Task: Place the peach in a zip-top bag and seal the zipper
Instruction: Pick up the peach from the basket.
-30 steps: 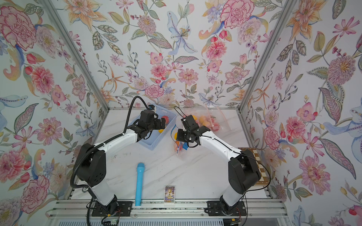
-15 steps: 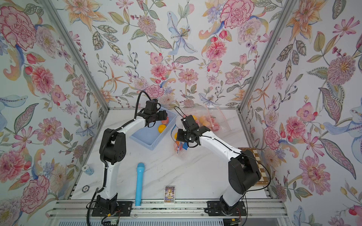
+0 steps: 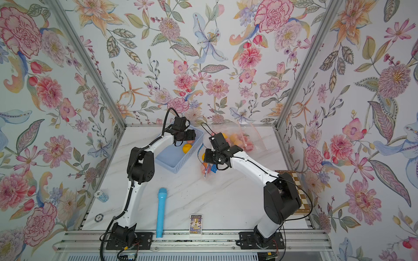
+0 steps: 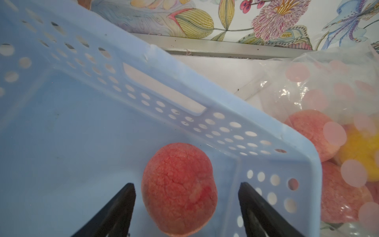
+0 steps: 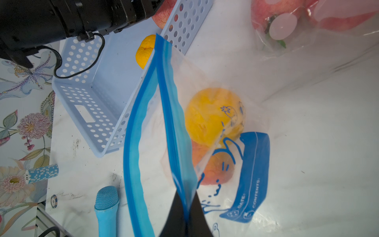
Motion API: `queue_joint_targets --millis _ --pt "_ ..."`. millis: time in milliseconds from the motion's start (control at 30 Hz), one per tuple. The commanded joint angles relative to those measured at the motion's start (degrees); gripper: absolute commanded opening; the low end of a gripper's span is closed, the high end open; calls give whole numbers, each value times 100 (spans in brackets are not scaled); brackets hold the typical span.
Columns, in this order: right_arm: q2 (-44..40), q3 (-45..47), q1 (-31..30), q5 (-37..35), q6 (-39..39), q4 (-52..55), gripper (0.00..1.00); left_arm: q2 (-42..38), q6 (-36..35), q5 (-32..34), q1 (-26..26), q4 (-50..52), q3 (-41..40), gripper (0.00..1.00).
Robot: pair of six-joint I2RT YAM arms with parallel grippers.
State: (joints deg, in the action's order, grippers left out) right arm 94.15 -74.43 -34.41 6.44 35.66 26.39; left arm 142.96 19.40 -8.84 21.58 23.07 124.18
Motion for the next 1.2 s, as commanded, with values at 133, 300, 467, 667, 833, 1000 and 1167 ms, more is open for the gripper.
queue_joint_targets --millis 133,300,467,667,833,1000,1167 --pt "-54 34 19 -101 49 129 0 410 75 -109 -110 497 571 75" --pt "16 -38 20 -79 28 129 0 445 113 -119 -141 492 589 64" --pt "39 -71 14 -83 -26 129 0 339 79 -113 -153 445 443 57" --pt "40 -89 18 -149 -140 86 0 -462 72 -31 -171 -202 -414 55" --pt "46 -117 19 -149 -182 36 0 -1342 73 14 -172 -826 -1323 52" --pt "25 -80 10 -89 -232 -119 0 -2365 205 -75 -172 -1544 -2528 52" --pt "42 -89 -4 -74 -357 -229 0 -3419 410 -386 -133 -2289 -3739 52"
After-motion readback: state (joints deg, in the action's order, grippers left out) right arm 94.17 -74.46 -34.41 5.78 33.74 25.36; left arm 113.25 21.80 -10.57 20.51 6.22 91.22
